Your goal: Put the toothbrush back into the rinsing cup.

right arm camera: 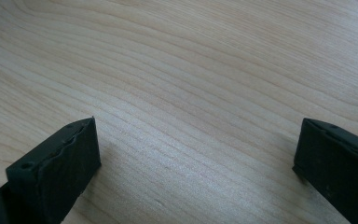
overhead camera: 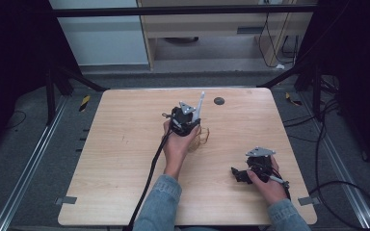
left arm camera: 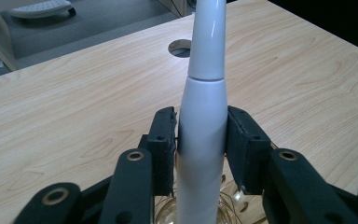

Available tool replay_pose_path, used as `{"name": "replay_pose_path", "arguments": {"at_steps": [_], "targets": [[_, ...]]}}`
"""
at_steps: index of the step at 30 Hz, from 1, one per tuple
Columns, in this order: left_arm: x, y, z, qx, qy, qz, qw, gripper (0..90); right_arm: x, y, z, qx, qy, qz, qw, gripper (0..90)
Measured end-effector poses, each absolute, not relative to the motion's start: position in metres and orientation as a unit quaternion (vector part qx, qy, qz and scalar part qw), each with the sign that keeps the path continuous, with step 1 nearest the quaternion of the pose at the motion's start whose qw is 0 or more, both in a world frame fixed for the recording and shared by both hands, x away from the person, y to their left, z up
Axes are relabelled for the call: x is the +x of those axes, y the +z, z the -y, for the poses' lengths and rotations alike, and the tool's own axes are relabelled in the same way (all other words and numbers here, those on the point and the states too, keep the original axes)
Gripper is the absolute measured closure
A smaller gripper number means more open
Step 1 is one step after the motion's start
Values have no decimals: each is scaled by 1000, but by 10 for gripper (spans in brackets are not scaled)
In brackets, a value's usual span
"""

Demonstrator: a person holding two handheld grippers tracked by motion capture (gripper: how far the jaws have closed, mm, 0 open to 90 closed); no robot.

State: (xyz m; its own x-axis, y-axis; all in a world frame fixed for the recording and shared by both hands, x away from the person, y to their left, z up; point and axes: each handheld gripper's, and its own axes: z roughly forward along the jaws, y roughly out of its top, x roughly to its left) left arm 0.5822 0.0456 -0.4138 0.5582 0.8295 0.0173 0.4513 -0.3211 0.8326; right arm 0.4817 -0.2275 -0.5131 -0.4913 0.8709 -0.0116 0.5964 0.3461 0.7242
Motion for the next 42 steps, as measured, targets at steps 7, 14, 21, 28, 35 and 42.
{"name": "replay_pose_path", "arguments": {"at_steps": [7,14,21,28,35,42], "targets": [[577,-406,-48,774,239,-406,422,590,481,-513,227,465,339,-793,198,3],[570,-400,-49,776,243,-398,425,566,481,-513,227,463,338,-794,202,3],[564,-394,-51,772,249,-390,435,506,481,-513,227,463,338,-794,201,3],[559,-390,-51,780,254,-376,431,357,481,-513,227,463,338,-794,202,3],[556,-392,-54,788,250,-370,423,229,481,-513,227,465,339,-794,199,3],[554,-390,-51,792,250,-360,425,138,481,-513,227,465,339,-793,198,3]]}}
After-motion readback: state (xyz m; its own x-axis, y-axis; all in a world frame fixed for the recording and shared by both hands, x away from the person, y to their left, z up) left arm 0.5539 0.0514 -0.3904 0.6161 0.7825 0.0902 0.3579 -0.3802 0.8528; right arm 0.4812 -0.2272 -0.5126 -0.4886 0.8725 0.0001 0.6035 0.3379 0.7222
